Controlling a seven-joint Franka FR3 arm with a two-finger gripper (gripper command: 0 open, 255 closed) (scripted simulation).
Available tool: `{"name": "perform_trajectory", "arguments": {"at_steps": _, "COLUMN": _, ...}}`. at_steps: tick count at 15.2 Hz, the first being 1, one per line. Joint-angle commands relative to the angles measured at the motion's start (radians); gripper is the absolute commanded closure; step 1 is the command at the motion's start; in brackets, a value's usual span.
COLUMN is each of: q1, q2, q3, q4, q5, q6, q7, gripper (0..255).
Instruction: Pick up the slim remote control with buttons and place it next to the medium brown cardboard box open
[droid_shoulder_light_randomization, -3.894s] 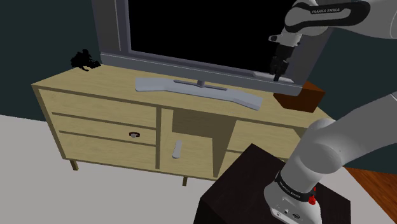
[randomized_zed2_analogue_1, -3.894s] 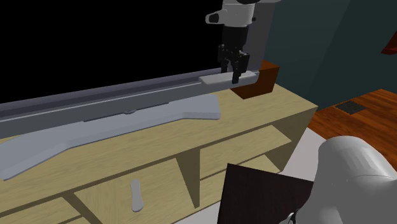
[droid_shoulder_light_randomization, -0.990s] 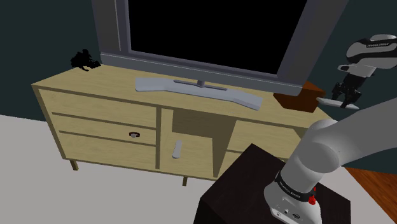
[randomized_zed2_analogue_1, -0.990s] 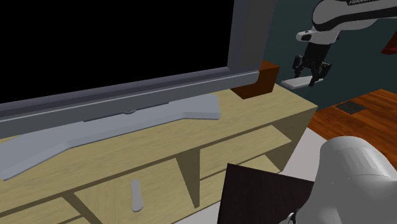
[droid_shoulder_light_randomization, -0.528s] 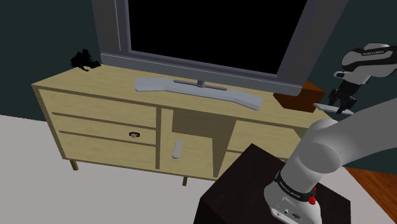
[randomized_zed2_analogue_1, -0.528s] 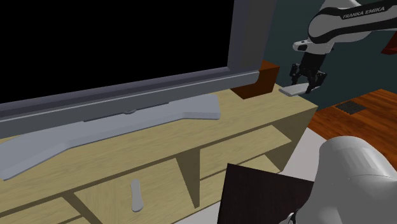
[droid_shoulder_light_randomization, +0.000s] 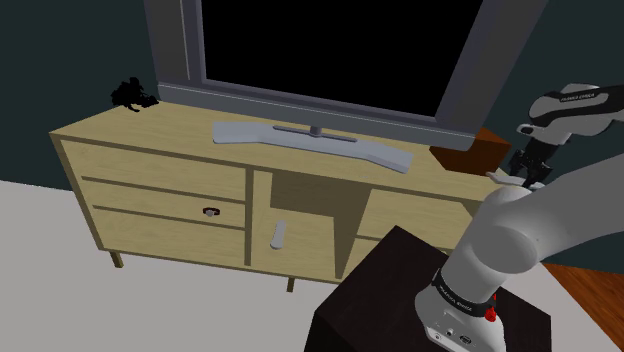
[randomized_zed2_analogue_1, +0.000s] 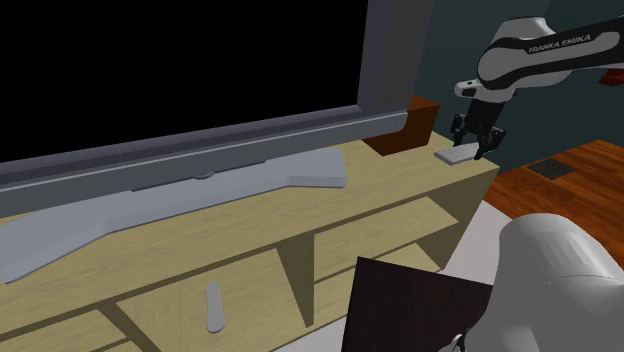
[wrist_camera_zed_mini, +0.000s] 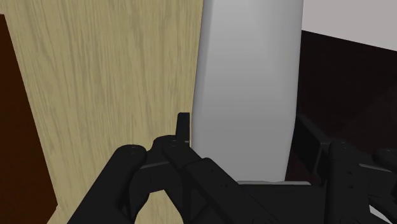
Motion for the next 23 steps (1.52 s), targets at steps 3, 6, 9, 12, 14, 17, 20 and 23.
{"name": "perform_trajectory", "arguments": {"at_steps": 3, "q1": 0.031, "q2": -0.001, "q3": -0.052, "q4": -0.024, "q5": -0.021, "q6": 0.046, "q7": 0.011, "gripper": 255}}
{"name": "perform_trajectory", "arguments": {"at_steps": 6, "q1": 0.056, "q2": -0.004, "q3": -0.092, "q4": -0.042, "q5": -0.038, "q6": 0.080, "q7": 0.019, "gripper": 255}}
{"name": "perform_trajectory", "arguments": {"at_steps": 9, "q1": 0.083, "q2": -0.008, "q3": -0.134, "q4": -0.058, "q5": -0.058, "q6": 0.113, "q7": 0.029, "gripper": 255}}
{"name": "perform_trajectory", "arguments": {"at_steps": 12, "q1": 0.110, "q2": -0.013, "q3": -0.176, "q4": -0.070, "q5": -0.078, "q6": 0.143, "q7": 0.039, "gripper": 255}}
{"name": "perform_trajectory", "arguments": {"at_steps": 14, "q1": 0.110, "q2": -0.013, "q3": -0.175, "q4": -0.070, "q5": -0.078, "q6": 0.143, "q7": 0.040, "gripper": 255}}
{"name": "perform_trajectory", "arguments": {"at_steps": 17, "q1": 0.110, "q2": -0.013, "q3": -0.175, "q4": -0.070, "q5": -0.078, "q6": 0.143, "q7": 0.040, "gripper": 255}}
{"name": "perform_trajectory", "arguments": {"at_steps": 20, "q1": 0.110, "q2": -0.013, "q3": -0.175, "q4": -0.070, "q5": -0.078, "q6": 0.143, "q7": 0.040, "gripper": 0}}
{"name": "perform_trajectory", "arguments": {"at_steps": 23, "q1": 0.110, "q2": -0.013, "q3": -0.175, "q4": -0.070, "q5": -0.078, "q6": 0.143, "q7": 0.040, "gripper": 0}}
